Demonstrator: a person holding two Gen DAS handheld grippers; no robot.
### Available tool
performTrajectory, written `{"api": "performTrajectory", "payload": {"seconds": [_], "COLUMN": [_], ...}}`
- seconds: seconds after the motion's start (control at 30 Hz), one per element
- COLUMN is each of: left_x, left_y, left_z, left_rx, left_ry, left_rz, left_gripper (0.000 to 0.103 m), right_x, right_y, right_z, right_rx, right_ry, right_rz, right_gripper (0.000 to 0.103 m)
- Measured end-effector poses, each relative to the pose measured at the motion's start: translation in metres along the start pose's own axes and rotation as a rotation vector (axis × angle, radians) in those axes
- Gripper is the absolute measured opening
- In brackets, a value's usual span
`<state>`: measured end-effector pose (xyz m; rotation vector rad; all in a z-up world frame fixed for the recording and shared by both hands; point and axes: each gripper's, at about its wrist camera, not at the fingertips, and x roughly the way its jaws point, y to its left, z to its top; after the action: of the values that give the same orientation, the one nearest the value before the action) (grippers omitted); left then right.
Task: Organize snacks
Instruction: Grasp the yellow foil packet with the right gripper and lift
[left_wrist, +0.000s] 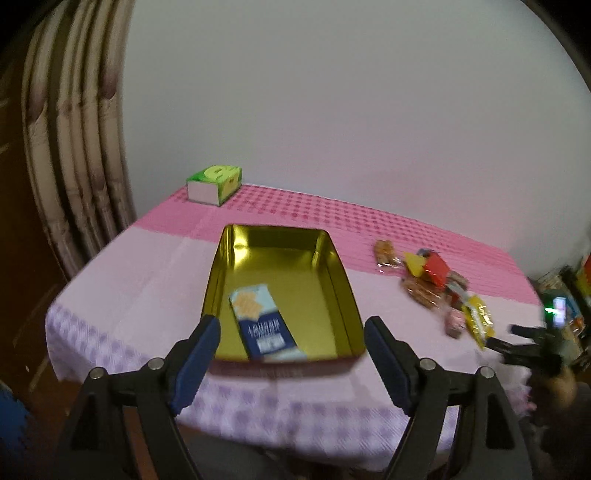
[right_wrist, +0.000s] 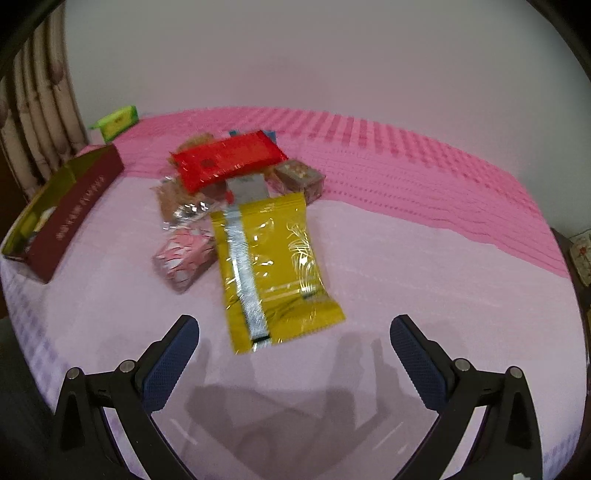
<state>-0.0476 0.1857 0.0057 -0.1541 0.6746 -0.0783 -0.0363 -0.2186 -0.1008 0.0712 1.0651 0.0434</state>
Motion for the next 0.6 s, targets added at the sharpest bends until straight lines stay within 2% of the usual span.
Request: {"api": "performTrajectory", "payload": {"seconds": [0.07,0.17,0.23,0.33,0.4,0.43,0.47,0.6], "left_x": [-0.011,-0.02,-0.02,-0.022,-0.026,-0.028,-0.029,-0.037], "left_y": [0.003,0.005,0.005,0.005,0.004,0.005,0.005,0.013], "left_z": [-0.013,-0.027,-0.029,-0.027,-0.029,-0.029,-0.029,-0.028], "left_rx": [-0.038,-0.043,-0.051,-0.061,-0.062,-0.065,-0.068,-0.107], "left_ry": [0.002,0.003,0.005,-0.012,-0.019,-0.024,-0.03,-0.07], "left_rz": [-0.026,-0.036,-0.039,-0.071,-0.082,-0.085,-0.087,-0.071], "left_gripper": [0.082,0.082,0.082,0.082,0.082,0.082,0.082,0.082], "right_x": [0.015,0.03,0.035,0.043,0.042,0.039,0.037,0.02], "right_y": [0.002,0.008,0.009,0.0,-0.005,-0.005,-0.003,-0.002], "right_z": [0.006,0.015,0.02,0.027,0.03,0.031,0.033,0.034], "right_rx": [-0.011,-0.038,-0.029,0.043,0.073,0.067,0.06,0.065], "right_ry": [0.027,0.043,0.031,0.041,0.034,0.025,0.024,0.008], "right_rz": [0.005,-0.034,-0.017,-0.033,-0.035,-0.033,-0.044,-0.094], "right_gripper": [0.103,0.103,0.102,0.101,0.084,0.059,0.055,0.055]}}
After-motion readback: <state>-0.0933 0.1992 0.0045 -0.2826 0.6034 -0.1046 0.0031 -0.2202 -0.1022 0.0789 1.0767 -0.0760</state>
